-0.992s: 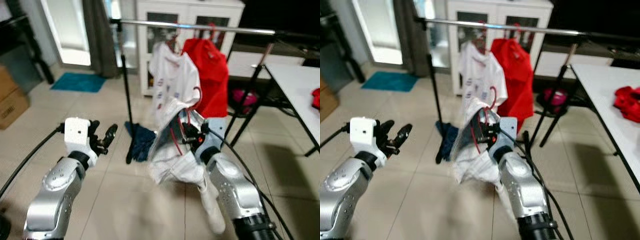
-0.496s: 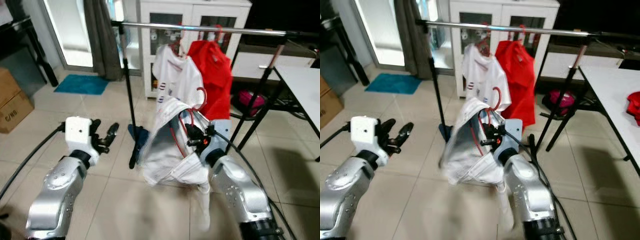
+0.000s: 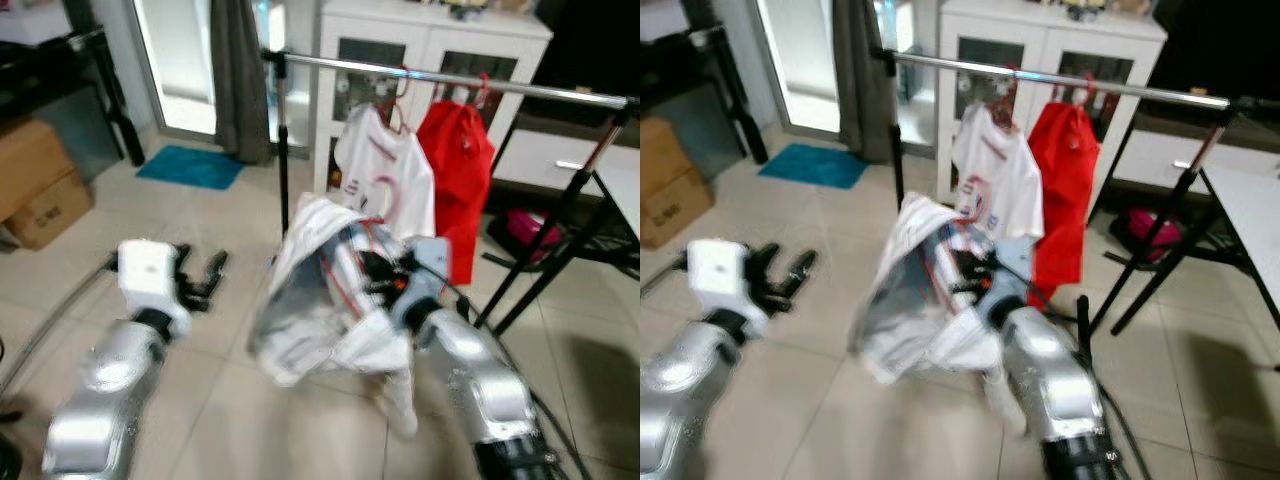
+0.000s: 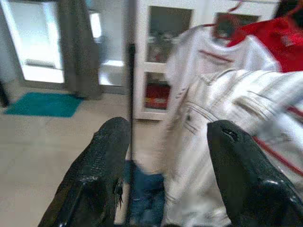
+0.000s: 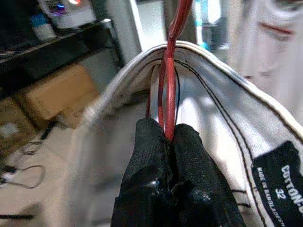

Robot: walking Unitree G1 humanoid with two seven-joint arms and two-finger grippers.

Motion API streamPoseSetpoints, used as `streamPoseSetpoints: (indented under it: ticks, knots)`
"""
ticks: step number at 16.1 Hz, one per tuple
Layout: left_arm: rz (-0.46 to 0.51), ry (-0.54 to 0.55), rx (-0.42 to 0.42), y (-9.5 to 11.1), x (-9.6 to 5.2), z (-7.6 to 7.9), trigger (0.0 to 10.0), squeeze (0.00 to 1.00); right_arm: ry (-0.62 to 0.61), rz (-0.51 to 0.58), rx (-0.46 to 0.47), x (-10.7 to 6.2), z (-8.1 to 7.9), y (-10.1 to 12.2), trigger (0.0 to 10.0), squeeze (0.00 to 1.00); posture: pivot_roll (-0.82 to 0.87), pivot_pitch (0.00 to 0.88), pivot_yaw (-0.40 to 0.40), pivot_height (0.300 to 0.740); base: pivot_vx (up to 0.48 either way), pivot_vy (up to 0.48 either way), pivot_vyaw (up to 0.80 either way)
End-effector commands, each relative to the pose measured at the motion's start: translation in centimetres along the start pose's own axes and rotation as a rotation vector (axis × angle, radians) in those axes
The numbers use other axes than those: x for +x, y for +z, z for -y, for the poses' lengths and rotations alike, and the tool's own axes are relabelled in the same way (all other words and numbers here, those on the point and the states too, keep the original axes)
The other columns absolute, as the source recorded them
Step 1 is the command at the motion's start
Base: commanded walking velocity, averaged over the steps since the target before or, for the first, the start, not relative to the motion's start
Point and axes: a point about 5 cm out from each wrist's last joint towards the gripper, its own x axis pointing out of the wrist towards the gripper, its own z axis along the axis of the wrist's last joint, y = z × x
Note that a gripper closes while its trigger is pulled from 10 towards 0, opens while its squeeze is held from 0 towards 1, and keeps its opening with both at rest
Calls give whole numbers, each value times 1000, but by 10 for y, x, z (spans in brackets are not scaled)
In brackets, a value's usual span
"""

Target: Hang hanger

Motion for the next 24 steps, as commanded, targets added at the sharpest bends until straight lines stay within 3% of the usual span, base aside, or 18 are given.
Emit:
streamPoseSetpoints:
  ticks: [1,8,24]
  knots:
    - [-1,23,16,2,-4,-5,10000,0,16,67,6,3,-5,16,10000,0,-5,0,-31,727,341,0,0]
    - [-3,1,24,5,3,-7,10000,0,11,72,6,3,-7,14,10000,0,-15,0,-1,727,339,0,0]
    - [-6,-9,24,3,3,-3,10000,0,18,76,16,3,-9,15,10000,0,-20,0,-7,727,339,0,0]
